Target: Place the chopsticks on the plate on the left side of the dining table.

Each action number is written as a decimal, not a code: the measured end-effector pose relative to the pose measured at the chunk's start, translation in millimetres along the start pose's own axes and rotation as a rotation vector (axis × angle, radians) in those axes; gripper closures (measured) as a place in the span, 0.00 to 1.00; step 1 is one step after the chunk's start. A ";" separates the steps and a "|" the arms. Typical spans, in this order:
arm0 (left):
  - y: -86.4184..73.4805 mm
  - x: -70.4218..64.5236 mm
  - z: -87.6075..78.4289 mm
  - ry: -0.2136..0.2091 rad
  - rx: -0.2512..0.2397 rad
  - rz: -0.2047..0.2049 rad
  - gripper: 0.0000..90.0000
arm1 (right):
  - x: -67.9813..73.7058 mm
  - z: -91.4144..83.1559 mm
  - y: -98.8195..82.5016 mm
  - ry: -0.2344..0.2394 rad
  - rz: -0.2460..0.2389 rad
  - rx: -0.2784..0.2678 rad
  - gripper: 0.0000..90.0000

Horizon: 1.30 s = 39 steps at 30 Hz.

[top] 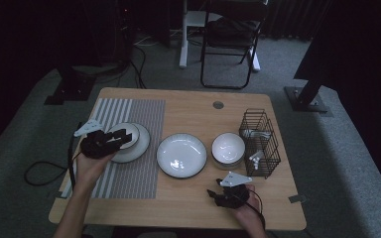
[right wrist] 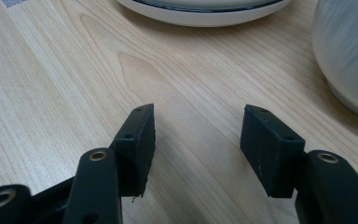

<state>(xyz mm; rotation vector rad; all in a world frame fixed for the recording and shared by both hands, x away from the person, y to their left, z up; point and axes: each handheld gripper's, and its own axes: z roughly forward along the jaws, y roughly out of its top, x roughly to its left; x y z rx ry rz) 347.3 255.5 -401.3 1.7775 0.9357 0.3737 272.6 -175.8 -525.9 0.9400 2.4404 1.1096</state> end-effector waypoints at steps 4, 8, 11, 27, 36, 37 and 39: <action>4.2 -10.5 5.5 -0.017 0.001 0.023 0.68 | 0.0 0.0 0.0 0.000 -0.001 0.000 0.49; 9.3 -22.3 10.5 -0.044 -0.001 0.042 0.68 | 0.0 0.0 0.0 0.000 -0.001 0.000 0.49; 14.3 -32.9 15.4 -0.067 -0.001 0.064 0.67 | 0.0 -0.1 0.0 -0.001 0.000 0.000 0.49; 34.5 -94.5 64.5 -0.224 0.020 0.168 0.67 | -7.4 -7.5 -6.5 -0.014 0.010 0.000 0.49; 45.6 -122.9 98.6 -0.297 0.015 0.208 0.67 | -10.4 -10.8 -9.5 -0.005 0.005 -0.001 0.49; 46.8 -126.2 102.6 -0.303 0.018 0.217 0.67 | -10.6 -11.1 -9.7 -0.004 0.004 -0.001 0.49; 49.2 -133.2 110.7 -0.315 0.022 0.224 0.67 | -10.8 -11.7 -10.2 -0.003 0.005 0.000 0.49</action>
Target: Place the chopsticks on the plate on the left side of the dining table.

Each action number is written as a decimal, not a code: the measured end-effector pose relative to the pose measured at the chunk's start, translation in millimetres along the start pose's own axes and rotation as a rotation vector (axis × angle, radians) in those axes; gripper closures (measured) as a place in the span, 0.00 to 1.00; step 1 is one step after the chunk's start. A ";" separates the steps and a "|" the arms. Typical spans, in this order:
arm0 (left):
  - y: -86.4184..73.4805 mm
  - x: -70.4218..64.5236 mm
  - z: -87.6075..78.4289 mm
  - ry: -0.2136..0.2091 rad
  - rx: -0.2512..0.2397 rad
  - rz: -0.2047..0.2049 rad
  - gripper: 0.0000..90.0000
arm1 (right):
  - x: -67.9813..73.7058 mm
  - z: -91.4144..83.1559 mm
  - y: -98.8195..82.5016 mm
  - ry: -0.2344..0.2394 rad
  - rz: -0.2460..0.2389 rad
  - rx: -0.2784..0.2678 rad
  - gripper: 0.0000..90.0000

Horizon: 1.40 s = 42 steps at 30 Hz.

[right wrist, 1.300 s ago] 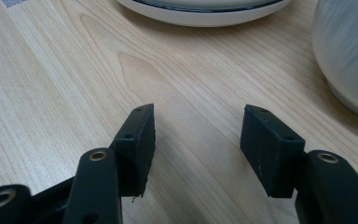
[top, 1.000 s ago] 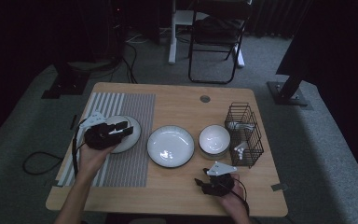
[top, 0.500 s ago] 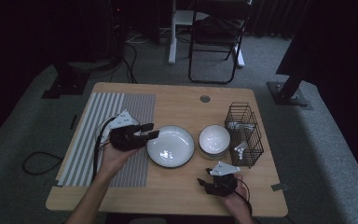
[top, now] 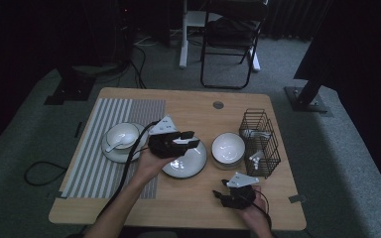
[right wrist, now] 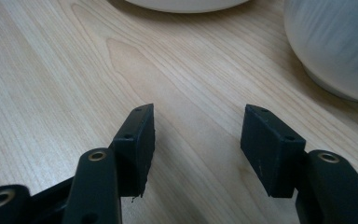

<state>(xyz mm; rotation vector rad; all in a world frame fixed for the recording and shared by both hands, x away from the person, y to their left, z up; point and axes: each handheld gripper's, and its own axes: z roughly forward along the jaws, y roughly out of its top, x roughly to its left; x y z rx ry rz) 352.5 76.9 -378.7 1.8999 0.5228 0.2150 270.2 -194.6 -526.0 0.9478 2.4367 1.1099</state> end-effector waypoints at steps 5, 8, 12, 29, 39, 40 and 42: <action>9.5 -9.9 21.9 -0.035 0.003 0.027 0.67 | -1.1 -1.6 -1.5 0.001 -0.002 -0.002 0.49; 14.1 -17.3 34.3 -0.059 0.010 0.043 0.67 | -1.8 -2.5 -2.3 0.002 -0.004 -0.001 0.49; 18.9 -27.4 49.7 -0.081 0.025 0.070 0.67 | -2.4 -3.4 -3.1 0.002 -0.003 -0.001 0.49; 26.4 -68.2 92.1 -0.179 0.076 0.154 0.70 | -5.4 -7.1 -6.3 -0.007 0.004 -0.001 0.49; 28.5 -78.3 99.3 -0.198 0.080 0.177 0.70 | -5.3 -7.2 -6.2 -0.007 0.005 0.000 0.49; 28.8 -79.0 99.8 -0.197 0.079 0.180 0.70 | -5.4 -7.1 -6.2 -0.007 0.004 0.000 0.49; 29.6 -79.5 101.4 -0.192 0.080 0.183 0.72 | -5.4 -7.1 -6.2 -0.007 0.005 -0.001 0.49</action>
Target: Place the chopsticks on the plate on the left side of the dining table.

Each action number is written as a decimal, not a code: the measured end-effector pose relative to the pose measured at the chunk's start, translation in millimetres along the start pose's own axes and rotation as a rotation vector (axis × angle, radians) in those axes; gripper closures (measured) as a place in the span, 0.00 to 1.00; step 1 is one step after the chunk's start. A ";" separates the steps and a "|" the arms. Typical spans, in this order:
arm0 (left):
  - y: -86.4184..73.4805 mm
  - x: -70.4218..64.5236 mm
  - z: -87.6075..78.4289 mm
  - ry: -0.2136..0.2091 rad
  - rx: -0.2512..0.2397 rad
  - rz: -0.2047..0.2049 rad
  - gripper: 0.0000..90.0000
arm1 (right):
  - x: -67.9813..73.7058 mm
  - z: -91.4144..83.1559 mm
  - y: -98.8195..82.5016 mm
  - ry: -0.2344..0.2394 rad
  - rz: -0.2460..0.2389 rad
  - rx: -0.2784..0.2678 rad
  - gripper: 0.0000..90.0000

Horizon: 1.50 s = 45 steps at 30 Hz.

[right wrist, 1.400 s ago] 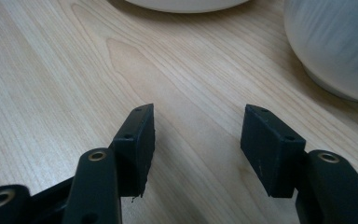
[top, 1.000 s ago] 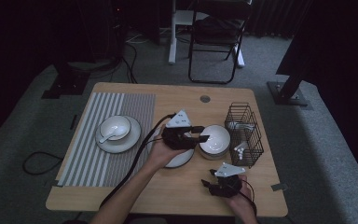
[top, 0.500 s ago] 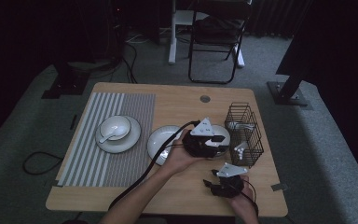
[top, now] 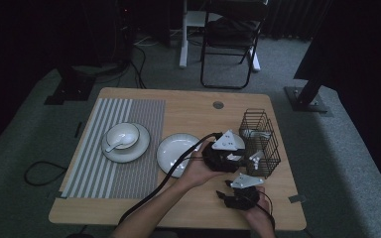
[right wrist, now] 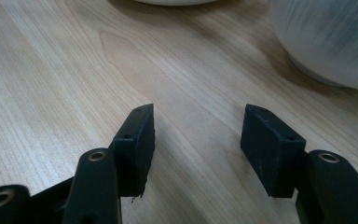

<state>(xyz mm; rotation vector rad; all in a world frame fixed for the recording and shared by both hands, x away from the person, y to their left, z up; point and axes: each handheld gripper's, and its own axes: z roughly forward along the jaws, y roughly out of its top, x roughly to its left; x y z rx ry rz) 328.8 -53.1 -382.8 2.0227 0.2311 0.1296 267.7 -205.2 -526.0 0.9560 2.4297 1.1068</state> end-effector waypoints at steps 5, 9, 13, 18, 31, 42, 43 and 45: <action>2.4 2.9 2.5 0.020 -0.002 -0.003 0.76 | 0.2 0.2 0.0 -0.001 0.002 -0.001 0.49; 4.4 6.2 6.0 0.032 0.000 -0.009 0.80 | 0.0 0.3 -0.1 -0.002 -0.001 -0.002 0.49; 6.1 10.4 12.9 0.042 0.007 -0.016 0.83 | 0.3 0.1 0.0 0.000 0.005 -0.001 0.49; 10.6 14.6 20.6 0.061 0.004 -0.021 0.83 | 0.2 0.2 0.0 0.000 0.002 -0.001 0.49; 13.5 24.6 33.5 0.117 -0.012 -0.050 0.86 | 0.5 0.1 0.1 -0.002 0.003 -0.001 0.49; 14.5 28.3 33.6 0.138 -0.039 -0.064 0.85 | 0.4 0.0 0.0 -0.003 0.002 0.001 0.49; 14.6 28.3 34.0 0.138 -0.043 -0.065 0.82 | 0.5 0.0 0.0 -0.003 0.003 0.001 0.49; 15.0 28.2 34.6 0.137 -0.048 -0.066 0.80 | 0.3 0.2 0.0 -0.002 0.001 -0.002 0.49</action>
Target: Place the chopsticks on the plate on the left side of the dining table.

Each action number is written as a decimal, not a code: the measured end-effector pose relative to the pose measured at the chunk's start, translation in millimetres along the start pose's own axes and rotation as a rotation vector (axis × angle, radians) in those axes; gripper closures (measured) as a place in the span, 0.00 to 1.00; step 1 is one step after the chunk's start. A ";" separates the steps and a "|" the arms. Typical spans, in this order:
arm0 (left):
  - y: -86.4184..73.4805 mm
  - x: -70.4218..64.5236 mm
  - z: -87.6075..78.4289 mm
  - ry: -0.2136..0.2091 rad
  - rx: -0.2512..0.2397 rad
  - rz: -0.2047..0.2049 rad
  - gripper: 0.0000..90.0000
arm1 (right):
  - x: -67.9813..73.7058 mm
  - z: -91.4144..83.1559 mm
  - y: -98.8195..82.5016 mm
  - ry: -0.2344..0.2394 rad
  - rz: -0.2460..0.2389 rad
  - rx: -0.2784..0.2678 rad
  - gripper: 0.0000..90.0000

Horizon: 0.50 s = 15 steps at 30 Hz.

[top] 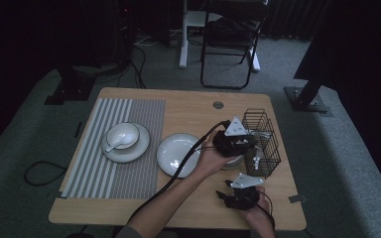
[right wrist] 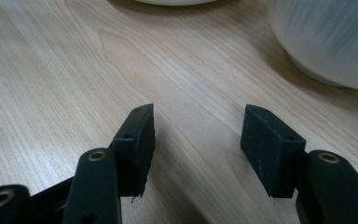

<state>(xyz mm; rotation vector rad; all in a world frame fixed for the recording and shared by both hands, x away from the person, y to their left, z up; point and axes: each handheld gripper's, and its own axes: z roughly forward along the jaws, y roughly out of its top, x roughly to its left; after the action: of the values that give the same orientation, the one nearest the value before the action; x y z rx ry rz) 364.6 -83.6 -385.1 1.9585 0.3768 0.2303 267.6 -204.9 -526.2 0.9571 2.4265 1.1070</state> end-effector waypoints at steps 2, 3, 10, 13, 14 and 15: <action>0.6 -0.7 0.9 0.005 -0.003 0.001 0.80 | 0.0 0.0 0.0 0.000 0.000 0.000 0.49; 0.8 -1.0 1.0 0.007 -0.005 0.002 0.82 | 0.0 0.0 0.0 0.000 0.000 0.000 0.49; 1.4 -3.0 1.1 0.013 -0.001 0.012 0.89 | 0.0 0.0 0.0 -0.001 -0.001 0.000 0.49; -2.2 -2.4 3.4 0.011 0.013 0.007 0.84 | 0.1 -0.1 -0.1 -0.002 0.000 0.000 0.49; -3.0 -2.3 3.7 0.011 0.015 0.007 0.84 | 0.1 -0.1 -0.1 -0.002 0.000 0.000 0.49; -3.9 -2.3 4.2 0.012 0.016 0.006 0.85 | 0.2 -0.1 -0.1 -0.002 0.000 0.000 0.49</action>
<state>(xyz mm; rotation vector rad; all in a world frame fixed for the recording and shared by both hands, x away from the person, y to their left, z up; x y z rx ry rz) 363.2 -86.6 -390.3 1.9752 0.3816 0.2438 267.3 -204.9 -526.2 0.9575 2.4253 1.1058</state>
